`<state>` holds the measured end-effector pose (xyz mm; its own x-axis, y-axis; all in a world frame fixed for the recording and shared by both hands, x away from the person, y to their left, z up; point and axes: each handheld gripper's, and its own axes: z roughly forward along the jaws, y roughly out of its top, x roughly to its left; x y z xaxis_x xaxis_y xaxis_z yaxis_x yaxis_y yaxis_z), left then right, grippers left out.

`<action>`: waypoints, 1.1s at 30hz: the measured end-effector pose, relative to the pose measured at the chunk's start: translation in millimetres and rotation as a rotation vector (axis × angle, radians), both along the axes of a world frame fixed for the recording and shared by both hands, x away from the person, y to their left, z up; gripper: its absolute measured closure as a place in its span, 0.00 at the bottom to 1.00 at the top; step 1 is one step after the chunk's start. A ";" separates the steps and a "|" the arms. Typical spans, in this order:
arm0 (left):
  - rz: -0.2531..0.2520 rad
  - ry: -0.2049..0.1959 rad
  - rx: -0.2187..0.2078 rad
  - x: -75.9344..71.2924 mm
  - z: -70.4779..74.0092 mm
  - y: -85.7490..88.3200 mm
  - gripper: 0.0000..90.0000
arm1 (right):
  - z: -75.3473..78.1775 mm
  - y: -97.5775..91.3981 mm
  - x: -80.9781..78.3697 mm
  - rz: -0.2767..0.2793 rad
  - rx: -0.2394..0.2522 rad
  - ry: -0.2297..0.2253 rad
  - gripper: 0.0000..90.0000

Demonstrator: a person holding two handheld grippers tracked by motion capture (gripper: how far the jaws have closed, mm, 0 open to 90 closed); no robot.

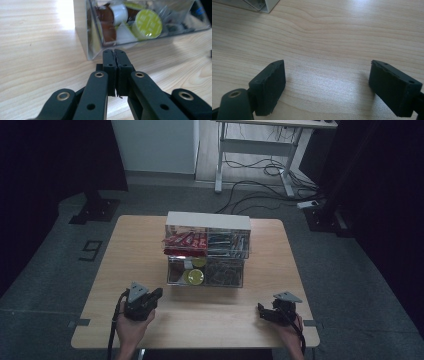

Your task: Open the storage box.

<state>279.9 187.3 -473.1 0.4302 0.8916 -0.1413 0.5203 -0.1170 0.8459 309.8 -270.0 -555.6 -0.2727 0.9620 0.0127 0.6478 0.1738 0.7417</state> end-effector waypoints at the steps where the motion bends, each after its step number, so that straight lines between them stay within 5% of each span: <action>1: -0.004 -0.004 -0.009 0.5 2.8 -0.6 0.98 | 0.0 0.0 0.0 0.000 0.000 0.000 0.16; 23: -0.117 -0.103 -0.098 20.9 86.8 -31.8 0.98 | 0.0 -0.1 -0.1 -0.001 0.000 0.000 0.16; 33: -0.146 -0.108 -0.110 32.4 104.9 -44.8 0.98 | 0.0 -0.1 -0.1 -0.003 0.002 0.000 0.16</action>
<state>312.3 142.5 -368.1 0.5719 0.8003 -0.1803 0.4099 -0.0884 0.9079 309.8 -270.0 -555.6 -0.2702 0.9627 0.0145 0.6484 0.1708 0.7419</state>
